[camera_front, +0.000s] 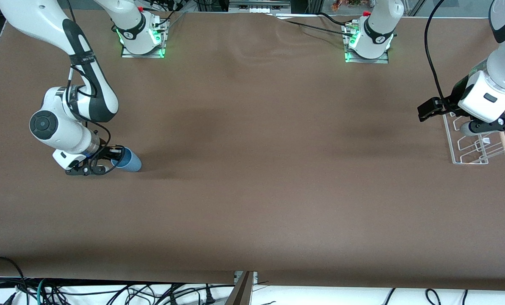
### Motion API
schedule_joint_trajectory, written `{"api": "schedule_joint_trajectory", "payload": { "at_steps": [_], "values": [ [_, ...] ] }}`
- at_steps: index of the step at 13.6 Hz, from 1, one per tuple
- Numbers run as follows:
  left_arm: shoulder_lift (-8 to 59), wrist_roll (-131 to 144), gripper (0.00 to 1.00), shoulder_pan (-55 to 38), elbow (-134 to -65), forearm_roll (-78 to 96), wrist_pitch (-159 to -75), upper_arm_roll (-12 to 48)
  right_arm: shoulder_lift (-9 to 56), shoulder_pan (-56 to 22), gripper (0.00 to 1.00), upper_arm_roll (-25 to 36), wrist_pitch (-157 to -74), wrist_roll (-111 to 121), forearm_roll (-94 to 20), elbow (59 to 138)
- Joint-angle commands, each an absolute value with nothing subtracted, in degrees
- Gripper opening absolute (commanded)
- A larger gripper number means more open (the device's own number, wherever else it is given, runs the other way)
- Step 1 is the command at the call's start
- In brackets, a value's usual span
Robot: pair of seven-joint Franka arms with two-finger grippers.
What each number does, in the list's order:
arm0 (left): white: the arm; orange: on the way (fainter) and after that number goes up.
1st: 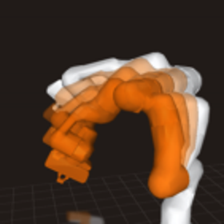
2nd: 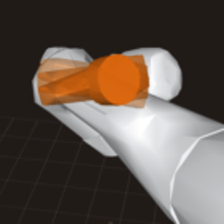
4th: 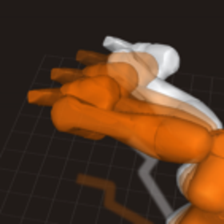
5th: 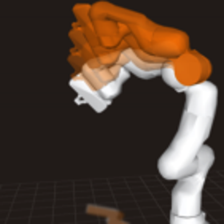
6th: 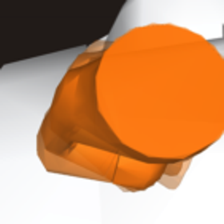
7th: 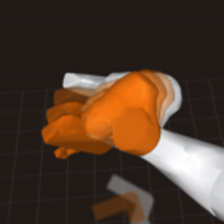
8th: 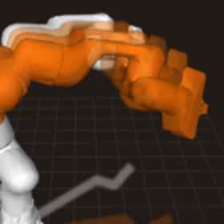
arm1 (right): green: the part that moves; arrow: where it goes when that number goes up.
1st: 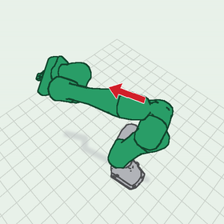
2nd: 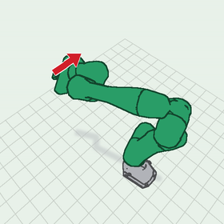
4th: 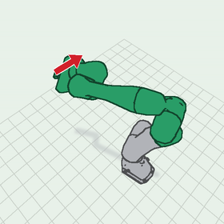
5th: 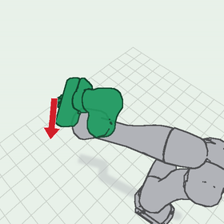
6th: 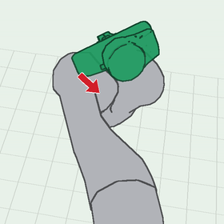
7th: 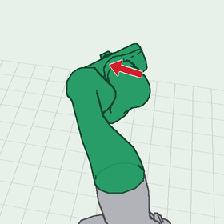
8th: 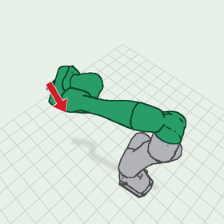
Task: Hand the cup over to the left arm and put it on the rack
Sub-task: 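Close the right gripper on the rim of the blue cup, then lift the cup and tilt it sideways toward the table middle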
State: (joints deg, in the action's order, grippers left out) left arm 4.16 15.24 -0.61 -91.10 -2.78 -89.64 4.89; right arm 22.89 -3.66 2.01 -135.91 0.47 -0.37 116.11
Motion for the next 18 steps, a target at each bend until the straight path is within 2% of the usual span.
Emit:
{"api": "schedule_joint_trajectory", "payload": {
  "at_steps": [1, 3, 9, 14, 18],
  "values": [
    [3.9, 13.9, 1.00, -0.3, -91.2, -2.6, -89.9, 5.0, 24.0, -3.2, 0.00, 1.3, -136.4, 1.4, -3.7, 115.2],
    [3.9, 13.9, 1.00, -0.3, -91.2, -2.6, -89.8, 5.0, 23.6, -3.3, 0.00, -0.2, -135.2, 1.5, -6.7, 112.8],
    [3.9, 13.9, 1.00, -0.4, -91.1, -2.6, -90.0, 5.0, 23.8, -6.8, 0.00, -3.9, -119.0, -0.5, -26.1, 96.6],
    [3.9, 14.9, 1.00, -0.8, -91.1, -1.8, -93.8, 5.2, 25.3, -15.5, 0.00, -3.9, -119.8, -13.1, -41.3, 91.0],
    [4.0, 14.7, 1.00, -0.9, -91.0, 0.4, -94.1, 5.3, 26.5, -19.7, 0.00, -3.9, -120.1, -23.0, -45.3, 86.0]
  ]
}}
